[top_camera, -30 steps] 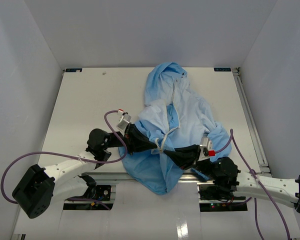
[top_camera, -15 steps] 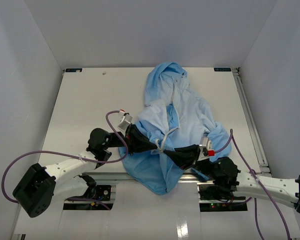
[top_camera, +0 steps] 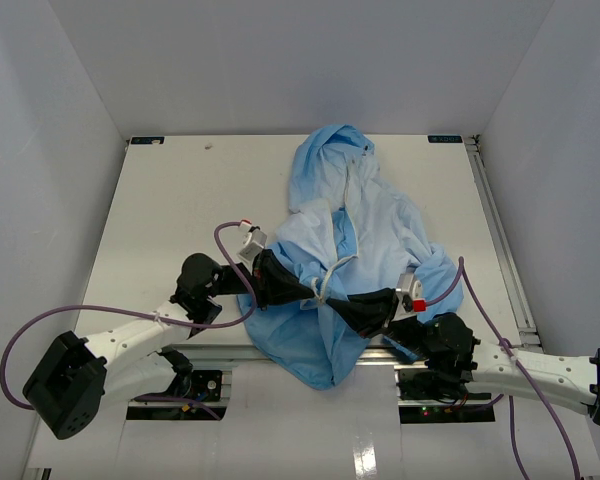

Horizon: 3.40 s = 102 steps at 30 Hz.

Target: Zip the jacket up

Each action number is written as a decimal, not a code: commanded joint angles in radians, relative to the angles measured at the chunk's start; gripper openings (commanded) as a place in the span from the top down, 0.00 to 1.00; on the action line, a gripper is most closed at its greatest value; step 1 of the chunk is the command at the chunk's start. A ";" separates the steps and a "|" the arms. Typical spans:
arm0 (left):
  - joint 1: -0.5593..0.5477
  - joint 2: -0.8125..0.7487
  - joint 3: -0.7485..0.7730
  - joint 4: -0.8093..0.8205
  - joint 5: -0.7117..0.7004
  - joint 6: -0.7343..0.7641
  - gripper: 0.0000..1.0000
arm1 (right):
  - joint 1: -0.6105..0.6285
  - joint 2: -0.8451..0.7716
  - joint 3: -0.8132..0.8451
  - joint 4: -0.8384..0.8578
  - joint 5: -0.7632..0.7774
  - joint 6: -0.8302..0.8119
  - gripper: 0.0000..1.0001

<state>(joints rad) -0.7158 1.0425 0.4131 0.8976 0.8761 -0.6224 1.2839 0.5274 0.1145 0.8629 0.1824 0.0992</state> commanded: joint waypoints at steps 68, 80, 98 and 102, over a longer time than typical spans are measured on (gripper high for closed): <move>-0.036 -0.087 0.038 -0.175 -0.082 0.181 0.64 | 0.000 0.026 0.090 0.119 0.112 -0.012 0.92; -0.041 -0.061 0.090 -0.275 -0.073 0.213 1.00 | 0.000 0.054 0.104 0.100 0.092 -0.005 0.92; -0.092 -0.100 0.177 -0.600 -0.193 0.357 1.00 | 0.001 0.033 0.194 -0.125 0.137 -0.016 0.92; -0.116 -0.105 0.191 -0.654 -0.243 0.392 1.00 | 0.000 0.015 0.201 -0.143 0.154 -0.028 0.92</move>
<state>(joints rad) -0.7999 0.9567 0.5627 0.3449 0.6919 -0.2894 1.2831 0.5684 0.2465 0.6765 0.3186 0.0849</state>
